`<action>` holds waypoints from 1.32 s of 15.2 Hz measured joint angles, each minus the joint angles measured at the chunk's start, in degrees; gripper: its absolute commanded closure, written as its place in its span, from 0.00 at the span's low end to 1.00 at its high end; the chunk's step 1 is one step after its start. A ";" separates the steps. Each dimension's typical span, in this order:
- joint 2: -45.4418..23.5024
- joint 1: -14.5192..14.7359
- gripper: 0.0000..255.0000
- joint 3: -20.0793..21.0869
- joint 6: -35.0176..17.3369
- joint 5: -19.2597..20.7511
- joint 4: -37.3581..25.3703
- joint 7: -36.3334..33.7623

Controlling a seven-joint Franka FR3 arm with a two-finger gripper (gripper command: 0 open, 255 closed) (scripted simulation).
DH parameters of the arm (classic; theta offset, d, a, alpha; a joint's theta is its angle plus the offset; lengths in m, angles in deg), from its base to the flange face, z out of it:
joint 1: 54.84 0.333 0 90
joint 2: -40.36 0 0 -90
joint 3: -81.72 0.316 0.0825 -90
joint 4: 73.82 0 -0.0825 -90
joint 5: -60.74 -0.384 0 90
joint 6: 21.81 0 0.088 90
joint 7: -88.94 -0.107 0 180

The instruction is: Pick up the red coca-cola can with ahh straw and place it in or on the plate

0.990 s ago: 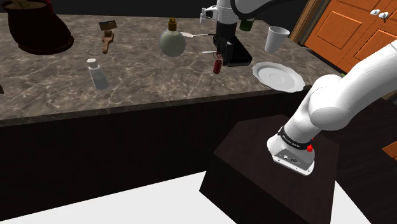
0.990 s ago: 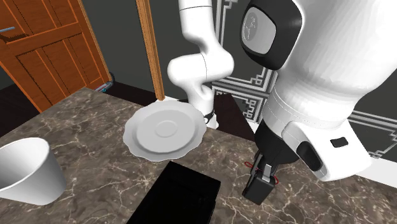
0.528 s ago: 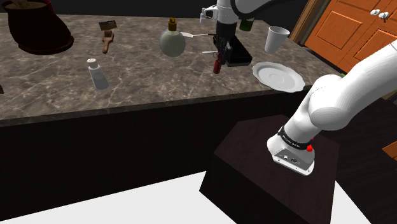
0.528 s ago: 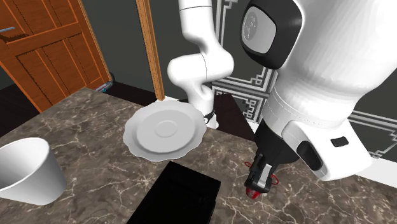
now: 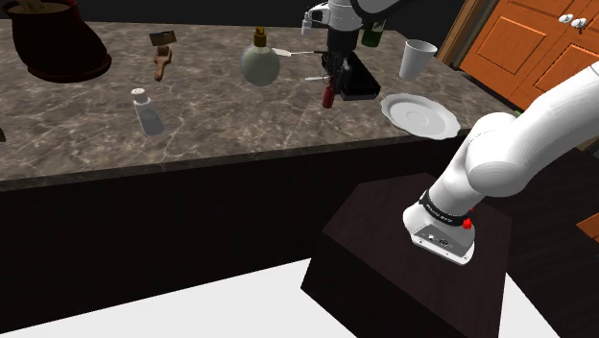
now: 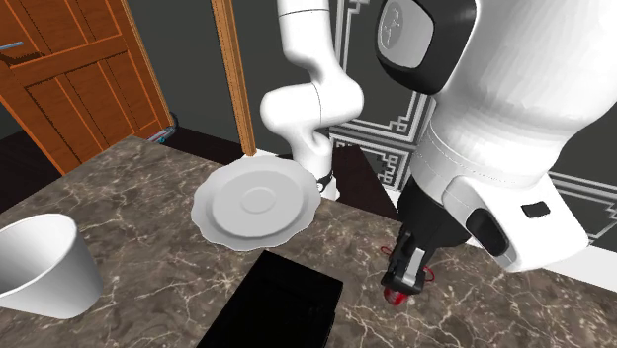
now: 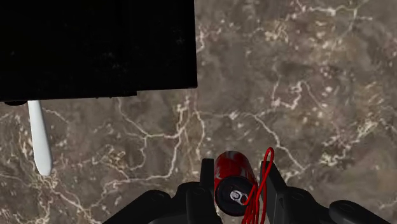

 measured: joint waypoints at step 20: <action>10.50 -1.53 1.00 -2.37 12.79 1.31 -2.73 4.67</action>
